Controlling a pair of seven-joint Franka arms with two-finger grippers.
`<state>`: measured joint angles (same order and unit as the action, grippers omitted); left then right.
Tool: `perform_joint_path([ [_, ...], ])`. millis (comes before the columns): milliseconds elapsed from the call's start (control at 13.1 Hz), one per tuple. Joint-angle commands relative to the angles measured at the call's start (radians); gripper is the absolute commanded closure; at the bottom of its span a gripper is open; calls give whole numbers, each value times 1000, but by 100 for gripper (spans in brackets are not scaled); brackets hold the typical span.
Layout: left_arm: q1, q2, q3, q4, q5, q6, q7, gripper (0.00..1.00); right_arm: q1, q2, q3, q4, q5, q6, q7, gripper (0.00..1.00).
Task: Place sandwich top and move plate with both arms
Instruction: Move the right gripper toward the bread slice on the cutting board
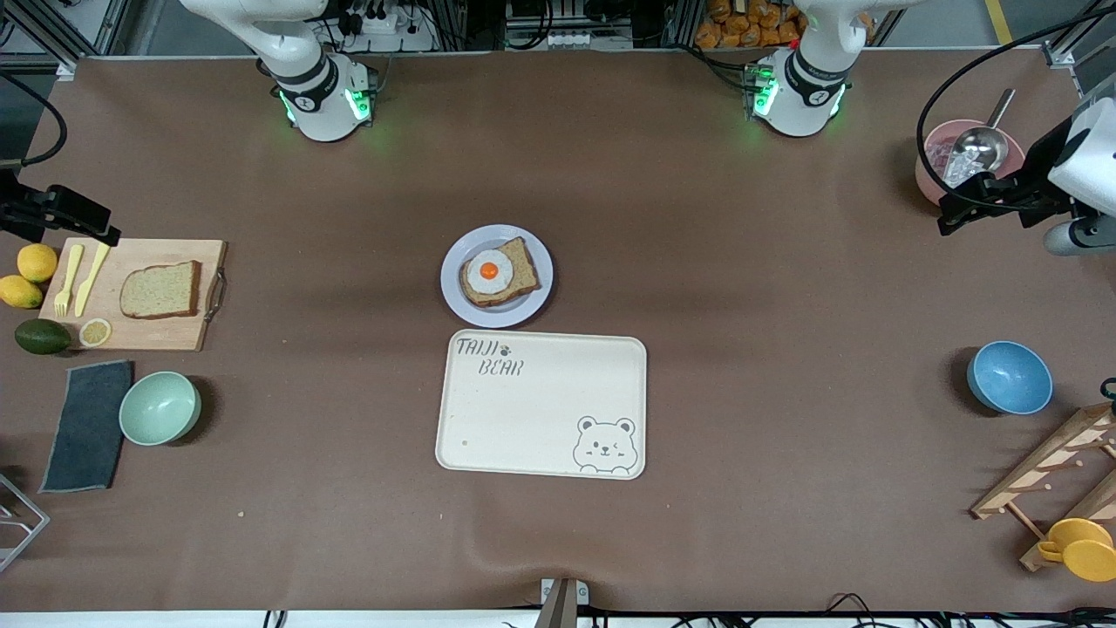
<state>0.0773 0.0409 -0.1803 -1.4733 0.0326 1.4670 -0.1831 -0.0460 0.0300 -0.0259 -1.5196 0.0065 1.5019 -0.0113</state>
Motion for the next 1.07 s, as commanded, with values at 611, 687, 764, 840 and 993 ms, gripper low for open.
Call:
perform_joint_path([
  [611, 1, 5, 4, -10, -28, -5, -41, 0, 27, -2, 21, 21, -97, 0, -1, 0],
  [687, 2, 8, 2, -13, -33, -4, -42, 0, 44, 7, 23, 16, -112, 4, 1, 0],
  [764, -1, 11, 2, -12, -48, 1, -47, 0, 60, 60, 23, 16, -114, 3, 7, 0],
  [840, -4, 16, 4, -9, -51, 9, -49, 0, 57, 92, 21, 21, -114, -3, 4, 0],
  [993, -5, 45, 4, -7, -46, 29, -49, 0, 32, 94, 17, 18, -103, -3, -3, 0],
])
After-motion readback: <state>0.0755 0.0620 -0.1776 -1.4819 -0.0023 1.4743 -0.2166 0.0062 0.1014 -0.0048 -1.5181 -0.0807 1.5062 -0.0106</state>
